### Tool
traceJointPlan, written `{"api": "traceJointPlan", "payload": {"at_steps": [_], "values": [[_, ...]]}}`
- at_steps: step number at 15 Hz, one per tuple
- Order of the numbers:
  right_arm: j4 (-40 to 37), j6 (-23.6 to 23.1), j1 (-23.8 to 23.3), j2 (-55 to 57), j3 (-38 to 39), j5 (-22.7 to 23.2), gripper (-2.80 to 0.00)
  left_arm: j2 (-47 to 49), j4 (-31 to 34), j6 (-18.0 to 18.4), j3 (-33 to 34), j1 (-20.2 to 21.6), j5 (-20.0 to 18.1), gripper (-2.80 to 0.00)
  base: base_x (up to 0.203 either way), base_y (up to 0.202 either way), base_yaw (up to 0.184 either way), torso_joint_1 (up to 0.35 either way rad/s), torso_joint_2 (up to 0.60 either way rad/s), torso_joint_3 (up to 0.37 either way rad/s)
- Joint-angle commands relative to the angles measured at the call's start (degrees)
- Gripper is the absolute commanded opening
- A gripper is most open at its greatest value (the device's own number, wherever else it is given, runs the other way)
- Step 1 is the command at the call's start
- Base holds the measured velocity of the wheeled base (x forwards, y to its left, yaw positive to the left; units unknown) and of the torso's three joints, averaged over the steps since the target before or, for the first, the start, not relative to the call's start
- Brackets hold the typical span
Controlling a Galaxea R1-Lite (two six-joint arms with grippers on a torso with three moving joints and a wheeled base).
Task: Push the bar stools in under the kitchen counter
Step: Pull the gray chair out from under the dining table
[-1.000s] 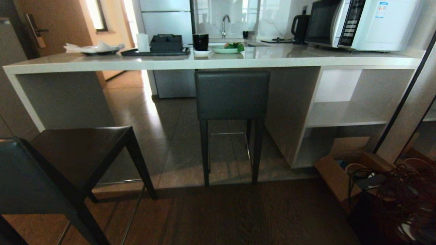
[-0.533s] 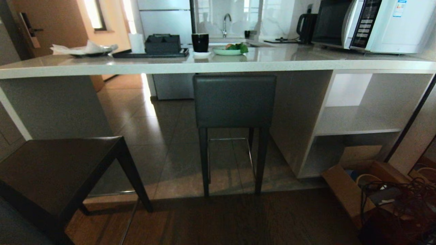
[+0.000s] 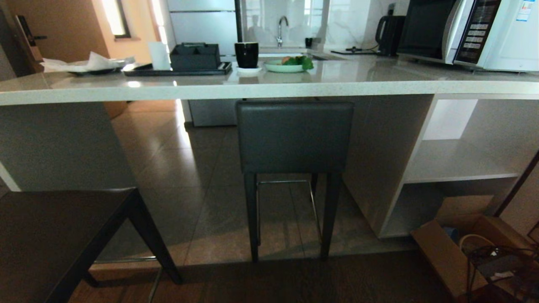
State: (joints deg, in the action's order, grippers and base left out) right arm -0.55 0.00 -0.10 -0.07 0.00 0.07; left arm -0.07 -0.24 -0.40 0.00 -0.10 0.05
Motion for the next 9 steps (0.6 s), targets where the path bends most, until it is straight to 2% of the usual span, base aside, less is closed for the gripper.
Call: {"api": "traceJointPlan", "payload": {"at_steps": [1, 9], "values": [[0.02, 0.0, 0.01, 0.07, 0.09, 0.01, -2.8, 0.07, -0.02, -0.04, 0.09, 0.01, 0.03, -2.8, 0.194, 0.0, 0.003, 0.002, 0.0, 0.007], [0.02, 0.0, 0.01, 0.06, 0.09, 0.01, -2.8, 0.07, -0.02, -0.04, 0.09, 0.01, 0.03, -2.8, 0.193, 0.0, 0.0, 0.005, 0.0, 0.002]]}}
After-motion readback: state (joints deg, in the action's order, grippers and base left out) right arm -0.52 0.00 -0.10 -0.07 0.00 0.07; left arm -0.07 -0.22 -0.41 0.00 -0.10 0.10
